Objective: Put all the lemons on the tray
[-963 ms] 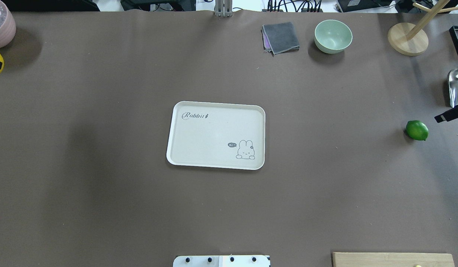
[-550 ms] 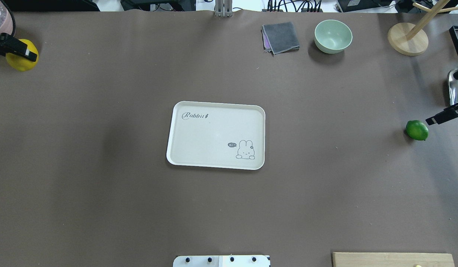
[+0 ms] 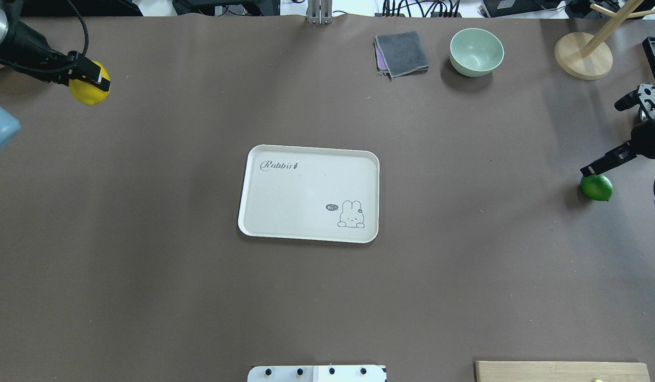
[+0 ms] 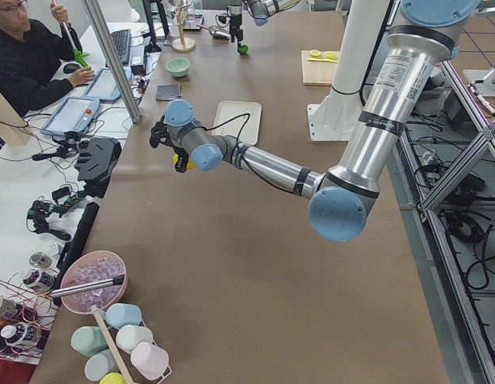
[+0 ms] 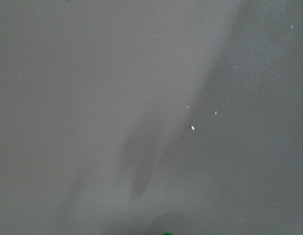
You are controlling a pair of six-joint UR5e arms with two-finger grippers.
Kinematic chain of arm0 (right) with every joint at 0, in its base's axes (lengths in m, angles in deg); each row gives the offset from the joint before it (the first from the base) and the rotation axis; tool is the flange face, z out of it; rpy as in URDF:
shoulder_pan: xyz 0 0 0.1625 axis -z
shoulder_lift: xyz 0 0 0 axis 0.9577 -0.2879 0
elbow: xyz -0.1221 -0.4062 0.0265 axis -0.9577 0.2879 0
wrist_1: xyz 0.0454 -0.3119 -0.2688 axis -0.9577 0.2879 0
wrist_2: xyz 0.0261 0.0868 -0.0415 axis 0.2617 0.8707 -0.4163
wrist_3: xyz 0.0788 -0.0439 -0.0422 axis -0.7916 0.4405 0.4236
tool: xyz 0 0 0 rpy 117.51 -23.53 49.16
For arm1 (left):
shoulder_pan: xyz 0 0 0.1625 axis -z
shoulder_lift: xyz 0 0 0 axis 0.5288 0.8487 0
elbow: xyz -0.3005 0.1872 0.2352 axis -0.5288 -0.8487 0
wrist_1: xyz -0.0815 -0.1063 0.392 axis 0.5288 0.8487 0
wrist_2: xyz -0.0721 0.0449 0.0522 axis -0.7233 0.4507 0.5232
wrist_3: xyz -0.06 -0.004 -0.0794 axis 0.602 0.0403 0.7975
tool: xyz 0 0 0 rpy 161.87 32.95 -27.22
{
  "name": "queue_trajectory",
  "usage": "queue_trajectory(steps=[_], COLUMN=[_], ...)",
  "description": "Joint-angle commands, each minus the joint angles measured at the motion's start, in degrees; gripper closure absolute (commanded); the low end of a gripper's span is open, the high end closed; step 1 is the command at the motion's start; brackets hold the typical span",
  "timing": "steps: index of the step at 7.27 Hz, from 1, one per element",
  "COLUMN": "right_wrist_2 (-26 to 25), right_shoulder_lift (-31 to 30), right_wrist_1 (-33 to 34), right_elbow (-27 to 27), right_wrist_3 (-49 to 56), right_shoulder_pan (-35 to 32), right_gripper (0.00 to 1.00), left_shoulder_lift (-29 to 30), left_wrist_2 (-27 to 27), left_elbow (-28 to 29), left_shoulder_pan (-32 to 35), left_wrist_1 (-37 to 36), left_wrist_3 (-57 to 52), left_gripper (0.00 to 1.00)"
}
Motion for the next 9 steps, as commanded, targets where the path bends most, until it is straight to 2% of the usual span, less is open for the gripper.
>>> queue_trajectory(steps=[1, 3, 4, 5, 6, 7, 8, 9], right_wrist_2=[0.2, -0.1, -0.1, 0.0, -0.1, 0.0, 0.3, 0.6], right_shoulder_lift=[-0.5, -1.5, -1.6, -1.7, -1.9, -1.9, -1.8, -1.3], right_wrist_1=[0.0, 0.0, 0.0, 0.0, 0.0, 0.0, 0.0, 0.0], right_elbow=[-0.2, -0.2, -0.2, -0.2, -0.2, 0.1, -0.2, -1.6], right_wrist_3=[-1.3, -1.3, -1.8, -1.9, -1.9, -2.0, -1.9, -2.0], right_shoulder_pan=[1.0, 2.1, 2.3, 2.4, 2.4, 2.4, 2.4, 2.4], right_gripper=[0.0, 0.0, 0.0, 0.0, 0.05, 0.6, 1.0, 1.0], left_shoulder_lift=[1.6, 1.7, 3.8, 5.9, 6.7, 7.1, 7.4, 7.9], left_wrist_2=[0.3, 0.3, 0.4, 2.5, 4.6, 5.8, 5.9, 7.1], left_elbow=[0.1, 0.0, 0.3, 0.3, 0.5, 0.5, 0.5, 0.3], left_shoulder_pan=[-2.5, -5.1, -7.5, -9.9, -12.1, -13.0, -13.9, -14.8], left_wrist_1=[0.1, 0.3, 0.2, 0.2, 0.2, 0.3, 0.3, 0.4], left_wrist_3=[3.0, 3.5, 5.1, 10.2, 11.3, 12.1, 13.4, 15.0], left_gripper=[1.0, 1.0, 1.0, 1.0, 1.0, 1.0, 1.0, 1.0])
